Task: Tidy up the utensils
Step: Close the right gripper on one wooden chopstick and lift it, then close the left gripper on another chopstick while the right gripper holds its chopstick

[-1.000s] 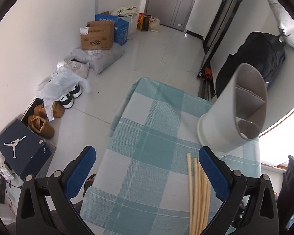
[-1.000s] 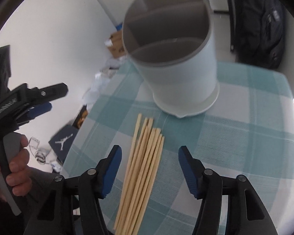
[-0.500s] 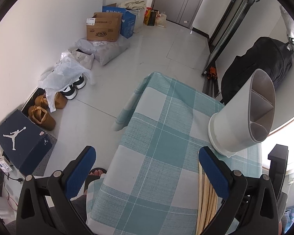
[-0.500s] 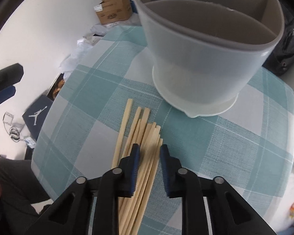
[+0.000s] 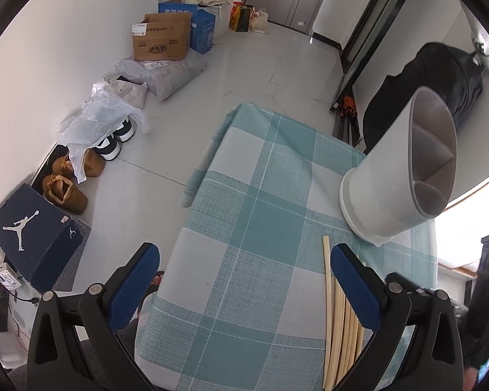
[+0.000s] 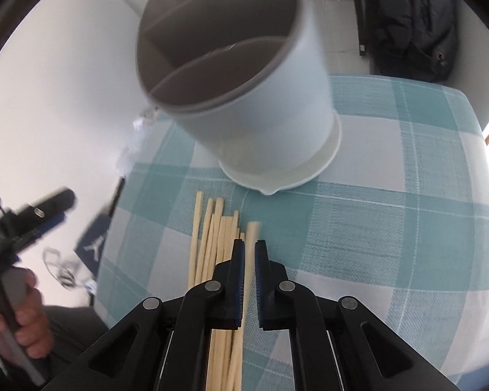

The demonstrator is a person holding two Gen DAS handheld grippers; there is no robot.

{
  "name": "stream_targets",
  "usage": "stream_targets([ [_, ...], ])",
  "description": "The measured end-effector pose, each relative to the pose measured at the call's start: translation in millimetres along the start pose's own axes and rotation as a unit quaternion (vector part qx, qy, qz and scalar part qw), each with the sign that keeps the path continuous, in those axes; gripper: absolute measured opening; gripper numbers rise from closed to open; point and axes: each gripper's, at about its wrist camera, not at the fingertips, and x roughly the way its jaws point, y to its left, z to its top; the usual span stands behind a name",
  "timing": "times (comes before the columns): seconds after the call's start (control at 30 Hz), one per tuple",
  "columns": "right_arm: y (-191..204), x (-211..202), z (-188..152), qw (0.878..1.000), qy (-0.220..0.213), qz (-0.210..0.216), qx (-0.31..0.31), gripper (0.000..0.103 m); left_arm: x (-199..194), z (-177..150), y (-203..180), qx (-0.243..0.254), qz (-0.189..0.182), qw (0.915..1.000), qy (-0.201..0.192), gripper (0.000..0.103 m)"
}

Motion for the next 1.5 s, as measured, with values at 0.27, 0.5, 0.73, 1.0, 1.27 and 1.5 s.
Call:
stream_targets([
  [0.27,6.1,13.2,5.4,1.000,0.018,0.010,-0.013,0.006,8.4,-5.2,-7.7,0.008,0.008,0.9997,0.022,0.102],
  [0.5,23.4,40.1,18.8,0.997,0.069,-0.001,-0.046,0.011,7.3,-3.0,-13.5,0.010,0.014,0.9998,0.014,0.102],
  [0.73,27.3,47.7,14.9,0.993,0.097,-0.030,-0.066,0.012,10.9,-1.2,-12.7,0.006,0.014,0.9996,0.024,0.102],
  [1.0,35.5,49.5,15.1,0.992,0.094,-0.058,-0.058,0.006,12.2,-1.7,-15.9,0.016,0.021,0.9993,0.028,0.102],
  [1.27,19.2,8.4,16.0,1.000,0.004,0.018,-0.004,0.006,21.1,-7.6,-23.6,0.037,0.033,0.9978,0.043,0.102],
  [1.5,-20.9,-36.6,5.2,0.985,-0.090,0.117,0.089,0.005,40.3,-25.6,-44.8,0.105,0.059,0.9896,0.078,0.102],
])
